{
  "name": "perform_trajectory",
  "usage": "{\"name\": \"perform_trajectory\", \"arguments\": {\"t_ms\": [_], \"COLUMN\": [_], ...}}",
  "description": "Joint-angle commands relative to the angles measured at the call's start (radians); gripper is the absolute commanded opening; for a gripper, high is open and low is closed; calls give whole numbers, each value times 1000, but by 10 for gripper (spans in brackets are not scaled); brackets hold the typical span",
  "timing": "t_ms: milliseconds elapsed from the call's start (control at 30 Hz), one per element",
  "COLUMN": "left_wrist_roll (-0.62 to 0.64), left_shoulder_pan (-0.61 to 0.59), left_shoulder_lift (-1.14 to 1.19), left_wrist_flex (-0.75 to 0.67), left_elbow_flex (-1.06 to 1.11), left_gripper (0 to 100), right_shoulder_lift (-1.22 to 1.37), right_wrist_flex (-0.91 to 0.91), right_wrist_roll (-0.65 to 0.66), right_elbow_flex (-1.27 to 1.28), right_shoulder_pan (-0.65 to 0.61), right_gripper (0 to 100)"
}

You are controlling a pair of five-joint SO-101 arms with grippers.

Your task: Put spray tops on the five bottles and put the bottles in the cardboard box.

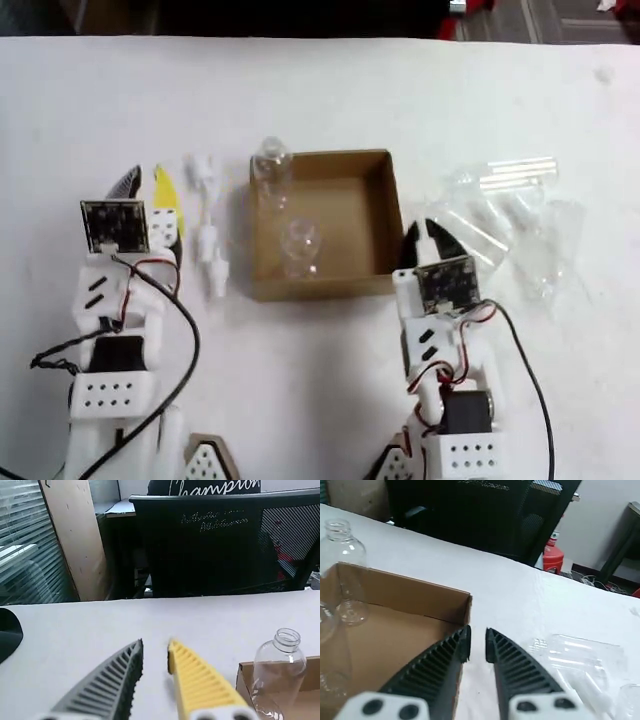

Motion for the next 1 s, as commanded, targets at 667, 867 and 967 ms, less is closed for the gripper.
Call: {"name": "perform_trajectory", "arguments": {"t_ms": [667,867,967], "left_wrist_roll": [-3,-3,-3], "left_shoulder_pan": [25,27,58], "left_shoulder_lift": [5,10,10], "left_wrist_flex": [135,135,133], "left_elbow_flex": [-84,-83,-69], "left_gripper": [80,80,80], "right_shoulder_lift": [418,1017,1311], "right_wrist_flex": [286,533,639], "right_wrist_roll": [130,385,606], "right_elbow_flex": [-701,-1244,-1475], "right_shoulder_pan": [19,74,142], "right_gripper": [70,70,70]}}
